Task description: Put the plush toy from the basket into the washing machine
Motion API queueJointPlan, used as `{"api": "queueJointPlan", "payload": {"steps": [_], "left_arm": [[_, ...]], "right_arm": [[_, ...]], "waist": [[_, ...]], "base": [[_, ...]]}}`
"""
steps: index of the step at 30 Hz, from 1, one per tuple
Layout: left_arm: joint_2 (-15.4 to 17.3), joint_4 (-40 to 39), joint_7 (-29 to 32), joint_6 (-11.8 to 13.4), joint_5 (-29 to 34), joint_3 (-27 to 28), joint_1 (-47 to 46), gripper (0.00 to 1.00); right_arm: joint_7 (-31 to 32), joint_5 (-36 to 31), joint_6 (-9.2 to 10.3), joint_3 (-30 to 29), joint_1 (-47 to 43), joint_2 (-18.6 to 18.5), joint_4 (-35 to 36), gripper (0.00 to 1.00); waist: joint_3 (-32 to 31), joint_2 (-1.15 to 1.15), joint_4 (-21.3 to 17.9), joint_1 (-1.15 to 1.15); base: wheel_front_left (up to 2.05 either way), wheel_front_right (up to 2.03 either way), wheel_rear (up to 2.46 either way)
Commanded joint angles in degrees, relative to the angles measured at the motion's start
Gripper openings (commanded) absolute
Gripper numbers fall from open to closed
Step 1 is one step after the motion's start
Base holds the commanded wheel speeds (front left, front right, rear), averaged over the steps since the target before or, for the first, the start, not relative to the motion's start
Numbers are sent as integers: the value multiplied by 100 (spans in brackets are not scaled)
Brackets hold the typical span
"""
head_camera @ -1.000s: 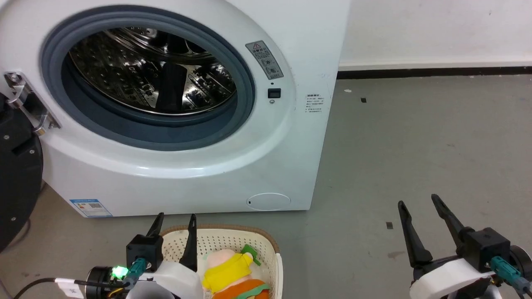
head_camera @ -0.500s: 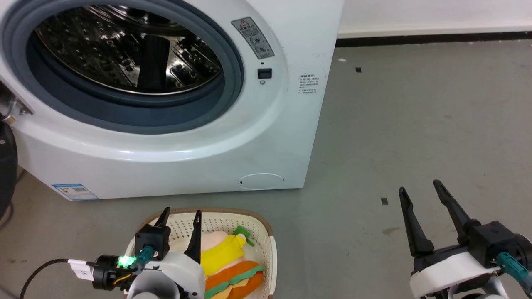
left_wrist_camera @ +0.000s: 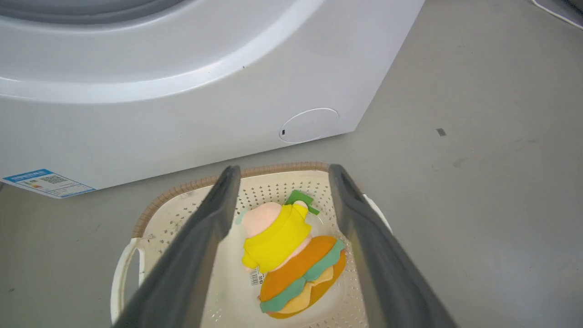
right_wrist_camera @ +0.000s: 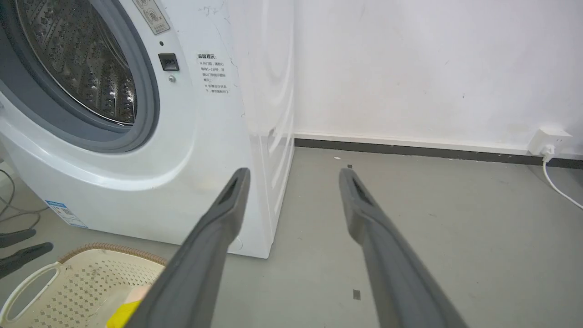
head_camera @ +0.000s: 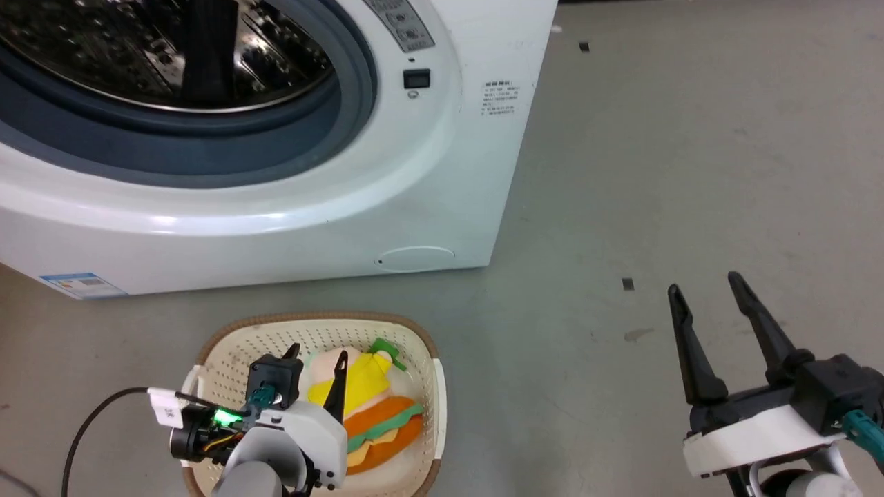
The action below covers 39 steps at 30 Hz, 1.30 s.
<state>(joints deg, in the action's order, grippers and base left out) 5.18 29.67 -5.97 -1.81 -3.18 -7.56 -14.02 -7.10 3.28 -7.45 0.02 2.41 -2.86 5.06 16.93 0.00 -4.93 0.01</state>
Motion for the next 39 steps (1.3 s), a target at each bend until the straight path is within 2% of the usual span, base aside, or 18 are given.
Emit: {"api": "queueJointPlan", "payload": {"steps": [1,17,39], "left_arm": [[69,241,9,-41,-45,-61,-193,100],[441,1582,-3,-198,-105,-414,-1050,100],[1050,2954,101,-404,-192,-1075,-2208,100]], "right_arm": [[-65,57,-2,-8,139,-1,76,100],[-256,366,-2,-47,408,-1,228,100],[-506,904,-3,116,715,-1,535,100]], "waist": [[171,0,-74,-1],[1129,0,-423,-1],[2432,0,-938,-1]], "base": [[0,0,0],[0,0,0],[0,0,0]]}}
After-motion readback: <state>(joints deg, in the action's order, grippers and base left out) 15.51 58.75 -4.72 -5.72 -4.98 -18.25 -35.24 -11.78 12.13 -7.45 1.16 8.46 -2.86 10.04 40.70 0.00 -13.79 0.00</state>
